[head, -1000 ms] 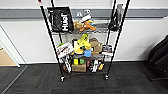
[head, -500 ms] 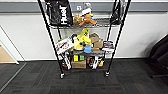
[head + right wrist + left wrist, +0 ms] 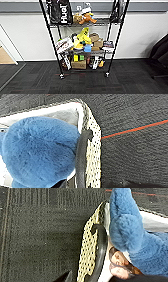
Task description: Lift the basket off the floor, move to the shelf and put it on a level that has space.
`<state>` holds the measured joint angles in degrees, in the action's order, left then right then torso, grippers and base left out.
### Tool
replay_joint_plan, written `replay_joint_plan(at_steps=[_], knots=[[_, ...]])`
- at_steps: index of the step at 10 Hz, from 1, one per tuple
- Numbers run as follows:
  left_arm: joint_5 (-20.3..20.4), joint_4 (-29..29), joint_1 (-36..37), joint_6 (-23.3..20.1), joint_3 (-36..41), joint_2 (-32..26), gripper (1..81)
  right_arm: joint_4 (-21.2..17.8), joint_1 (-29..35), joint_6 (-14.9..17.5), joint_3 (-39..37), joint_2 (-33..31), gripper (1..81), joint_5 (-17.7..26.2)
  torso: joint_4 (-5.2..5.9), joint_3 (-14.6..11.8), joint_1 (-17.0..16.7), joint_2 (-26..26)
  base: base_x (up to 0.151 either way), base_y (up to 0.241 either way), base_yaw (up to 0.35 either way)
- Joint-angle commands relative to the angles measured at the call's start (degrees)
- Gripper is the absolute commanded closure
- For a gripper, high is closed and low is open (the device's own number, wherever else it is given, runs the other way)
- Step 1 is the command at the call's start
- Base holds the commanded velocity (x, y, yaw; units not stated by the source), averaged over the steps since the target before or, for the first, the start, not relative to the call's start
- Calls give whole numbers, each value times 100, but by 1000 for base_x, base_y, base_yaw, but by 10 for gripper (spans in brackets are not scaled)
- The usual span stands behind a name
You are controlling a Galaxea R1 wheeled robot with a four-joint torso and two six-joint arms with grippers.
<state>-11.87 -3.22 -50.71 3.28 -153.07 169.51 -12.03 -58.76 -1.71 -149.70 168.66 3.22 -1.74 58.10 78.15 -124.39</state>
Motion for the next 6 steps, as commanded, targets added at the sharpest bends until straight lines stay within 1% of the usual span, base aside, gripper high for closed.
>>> replay_joint_plan(at_steps=[1, 6], knots=[[-280, 41, 716, -2, 5, 109, 10, -133, 562, -23, 30, 4, 10, 285, 0, 0, 361, -557, 0, 0, 0], [-263, 14, 654, 6, -4, 75, 10, -168, 588, -23, 3, 135, 10, 285, 0, 2, 962, -1526, 0, 0, 0]])
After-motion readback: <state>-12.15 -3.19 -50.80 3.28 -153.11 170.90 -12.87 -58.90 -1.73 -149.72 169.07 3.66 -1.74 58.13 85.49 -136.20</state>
